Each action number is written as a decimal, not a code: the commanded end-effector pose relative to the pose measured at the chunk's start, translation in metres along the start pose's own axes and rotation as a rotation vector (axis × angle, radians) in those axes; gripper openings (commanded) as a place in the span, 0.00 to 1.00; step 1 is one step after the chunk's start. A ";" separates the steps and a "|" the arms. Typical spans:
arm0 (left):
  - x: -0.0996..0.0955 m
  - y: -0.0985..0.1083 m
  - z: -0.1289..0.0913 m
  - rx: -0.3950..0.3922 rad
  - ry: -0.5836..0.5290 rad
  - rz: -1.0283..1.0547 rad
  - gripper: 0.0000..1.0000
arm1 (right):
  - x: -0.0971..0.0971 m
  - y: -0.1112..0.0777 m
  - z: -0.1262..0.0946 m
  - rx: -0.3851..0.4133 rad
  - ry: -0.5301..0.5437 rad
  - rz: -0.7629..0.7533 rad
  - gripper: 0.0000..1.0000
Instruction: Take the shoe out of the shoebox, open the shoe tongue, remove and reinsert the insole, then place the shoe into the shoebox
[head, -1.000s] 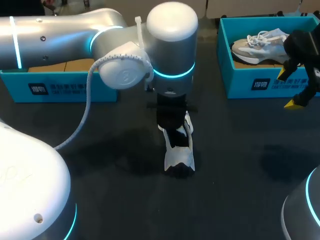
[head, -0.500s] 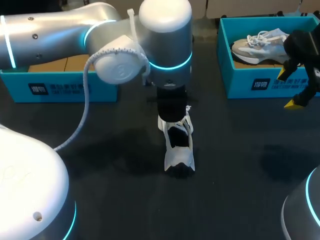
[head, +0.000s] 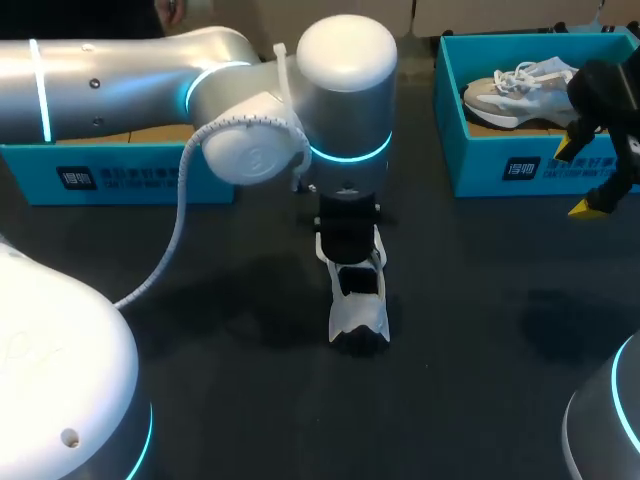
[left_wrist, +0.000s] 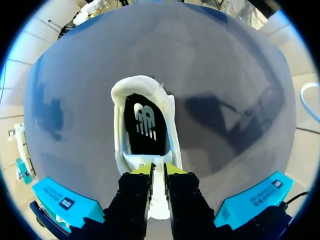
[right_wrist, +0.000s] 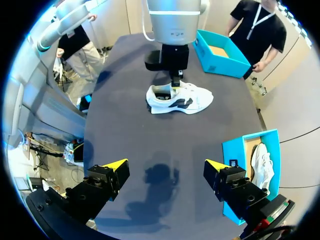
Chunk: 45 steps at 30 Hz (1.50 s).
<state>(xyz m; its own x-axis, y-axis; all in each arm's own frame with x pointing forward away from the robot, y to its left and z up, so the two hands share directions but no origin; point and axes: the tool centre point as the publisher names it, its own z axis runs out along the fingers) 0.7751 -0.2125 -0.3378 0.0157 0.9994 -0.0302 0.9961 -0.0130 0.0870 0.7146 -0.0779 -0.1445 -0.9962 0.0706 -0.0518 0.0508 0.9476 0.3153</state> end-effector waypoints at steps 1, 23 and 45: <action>0.000 -0.003 -0.005 0.010 -0.008 -0.028 0.13 | -0.001 0.001 0.001 0.003 0.002 0.001 1.00; -0.002 -0.002 -0.034 0.018 -0.023 -0.217 1.00 | -0.001 0.001 0.001 0.003 0.002 0.001 1.00; 0.021 -0.029 -0.061 0.065 0.029 -0.974 1.00 | -0.001 0.001 0.001 0.003 0.002 0.001 1.00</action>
<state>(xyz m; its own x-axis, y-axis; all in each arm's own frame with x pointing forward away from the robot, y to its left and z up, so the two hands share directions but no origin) 0.7497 -0.1914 -0.2825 -0.6944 0.7195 -0.0138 0.7192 0.6933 -0.0443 0.7146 -0.0778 -0.1445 -0.9962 0.0705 -0.0518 0.0507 0.9476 0.3153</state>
